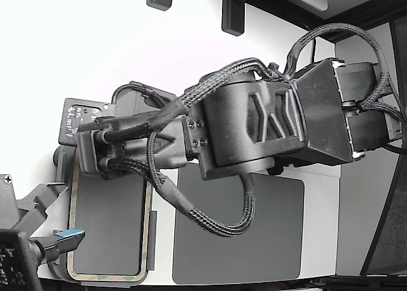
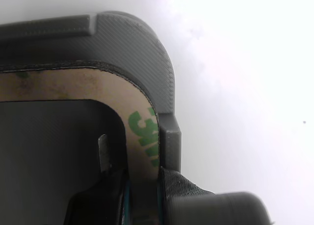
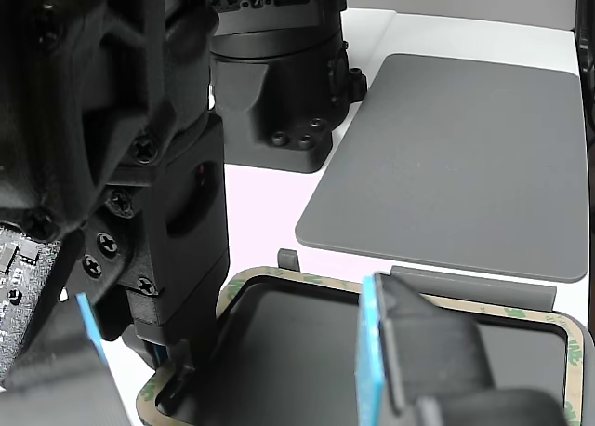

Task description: Move top rectangular frame to the holder.

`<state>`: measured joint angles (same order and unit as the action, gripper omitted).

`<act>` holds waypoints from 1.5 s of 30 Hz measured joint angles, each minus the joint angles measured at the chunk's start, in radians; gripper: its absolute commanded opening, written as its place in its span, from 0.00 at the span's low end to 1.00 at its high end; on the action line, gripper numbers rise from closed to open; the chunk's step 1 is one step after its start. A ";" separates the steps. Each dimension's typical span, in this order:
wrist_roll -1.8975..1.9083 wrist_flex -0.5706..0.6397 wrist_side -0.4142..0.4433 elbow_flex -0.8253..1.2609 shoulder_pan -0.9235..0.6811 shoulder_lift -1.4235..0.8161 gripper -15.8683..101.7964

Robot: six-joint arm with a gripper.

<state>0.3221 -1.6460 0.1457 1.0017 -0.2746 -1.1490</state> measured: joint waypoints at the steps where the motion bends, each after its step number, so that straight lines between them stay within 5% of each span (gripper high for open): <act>1: 0.000 0.002 0.000 0.000 0.000 0.000 0.05; 34: -0.020 0.006 -0.005 0.008 0.000 0.000 0.07; 39: -0.023 0.008 -0.006 0.008 0.000 0.000 0.33; 45: -0.031 0.005 -0.023 0.012 -0.002 0.000 0.93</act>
<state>0.2915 -1.6414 0.1227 1.0140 -0.2761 -1.1490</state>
